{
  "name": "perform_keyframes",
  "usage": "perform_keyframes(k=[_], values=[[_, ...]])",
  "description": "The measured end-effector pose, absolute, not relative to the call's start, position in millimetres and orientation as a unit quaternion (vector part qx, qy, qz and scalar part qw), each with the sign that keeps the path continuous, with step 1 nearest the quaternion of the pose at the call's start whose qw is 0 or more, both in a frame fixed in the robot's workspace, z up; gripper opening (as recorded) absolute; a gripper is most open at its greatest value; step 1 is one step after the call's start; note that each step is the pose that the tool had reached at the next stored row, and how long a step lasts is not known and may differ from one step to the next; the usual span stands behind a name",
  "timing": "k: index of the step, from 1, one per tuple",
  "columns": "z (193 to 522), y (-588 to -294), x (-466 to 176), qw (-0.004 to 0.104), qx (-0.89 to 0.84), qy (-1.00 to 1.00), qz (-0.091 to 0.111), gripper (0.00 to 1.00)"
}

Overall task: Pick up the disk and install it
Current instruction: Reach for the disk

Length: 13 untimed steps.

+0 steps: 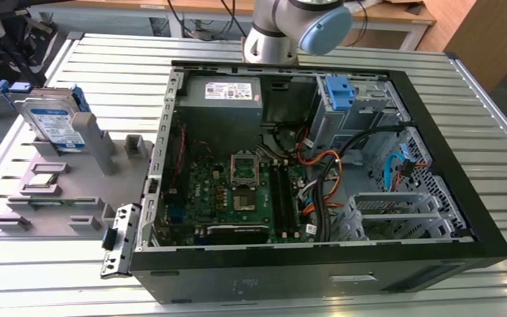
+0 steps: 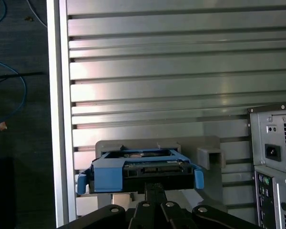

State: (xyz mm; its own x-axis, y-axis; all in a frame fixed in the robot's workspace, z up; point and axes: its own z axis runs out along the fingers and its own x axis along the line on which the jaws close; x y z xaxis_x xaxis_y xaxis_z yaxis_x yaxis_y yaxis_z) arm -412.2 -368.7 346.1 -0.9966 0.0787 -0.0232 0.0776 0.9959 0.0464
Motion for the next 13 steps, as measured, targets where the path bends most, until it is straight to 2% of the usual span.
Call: perform_keyframes(k=[13], values=[[343.0,-368.7,-417.6,0.013,0.039,0.999,0.023,0.11]])
